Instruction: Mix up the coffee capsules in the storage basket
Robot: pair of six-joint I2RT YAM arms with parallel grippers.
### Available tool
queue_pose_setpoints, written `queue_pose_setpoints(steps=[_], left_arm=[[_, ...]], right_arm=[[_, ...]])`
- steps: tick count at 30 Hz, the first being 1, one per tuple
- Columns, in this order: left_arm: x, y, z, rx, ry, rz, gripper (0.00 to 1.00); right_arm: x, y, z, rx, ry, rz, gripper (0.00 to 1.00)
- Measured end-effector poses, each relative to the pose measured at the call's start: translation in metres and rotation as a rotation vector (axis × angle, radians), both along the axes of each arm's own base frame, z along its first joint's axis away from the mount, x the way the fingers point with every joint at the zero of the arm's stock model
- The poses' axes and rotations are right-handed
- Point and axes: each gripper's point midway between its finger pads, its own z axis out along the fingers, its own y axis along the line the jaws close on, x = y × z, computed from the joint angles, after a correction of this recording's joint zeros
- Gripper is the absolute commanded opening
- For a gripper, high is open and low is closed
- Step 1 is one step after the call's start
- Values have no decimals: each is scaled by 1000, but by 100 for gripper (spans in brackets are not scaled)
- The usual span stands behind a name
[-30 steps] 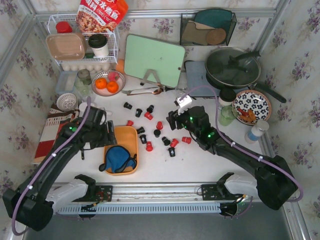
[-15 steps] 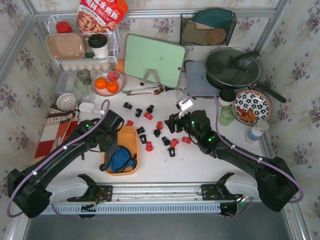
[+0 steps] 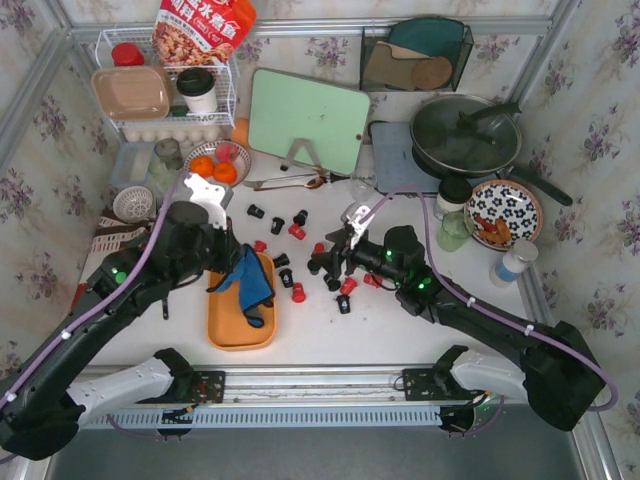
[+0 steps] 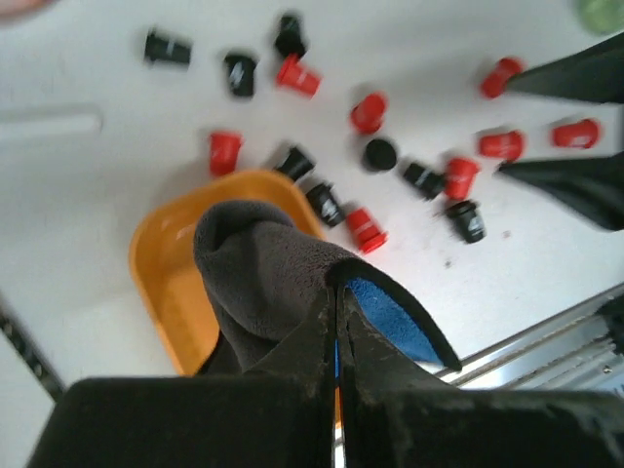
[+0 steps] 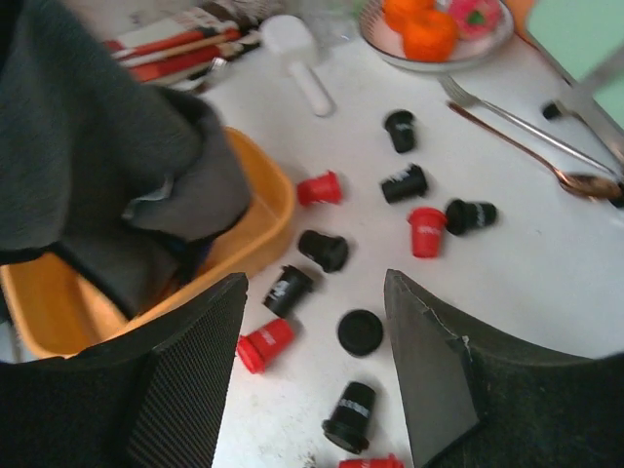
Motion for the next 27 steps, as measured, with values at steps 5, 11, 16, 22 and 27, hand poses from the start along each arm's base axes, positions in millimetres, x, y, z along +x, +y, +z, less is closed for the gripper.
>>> queue_pose_setpoints(steps=[5, 11, 16, 22, 27], left_arm=[[6, -22, 58, -70, -183, -151, 0], [10, -39, 97, -101, -318, -272, 0], [10, -50, 108, -127, -370, -335, 0], [6, -63, 112, -178, -399, -397, 0], [3, -72, 111, -221, -415, -438, 0]], right_arm=[[-24, 19, 23, 65, -91, 152, 87], [-30, 43, 58, 130, -233, 269, 94], [-24, 64, 77, 150, -297, 310, 94], [-39, 96, 75, 162, -327, 419, 94], [-55, 122, 64, 168, -324, 506, 91]])
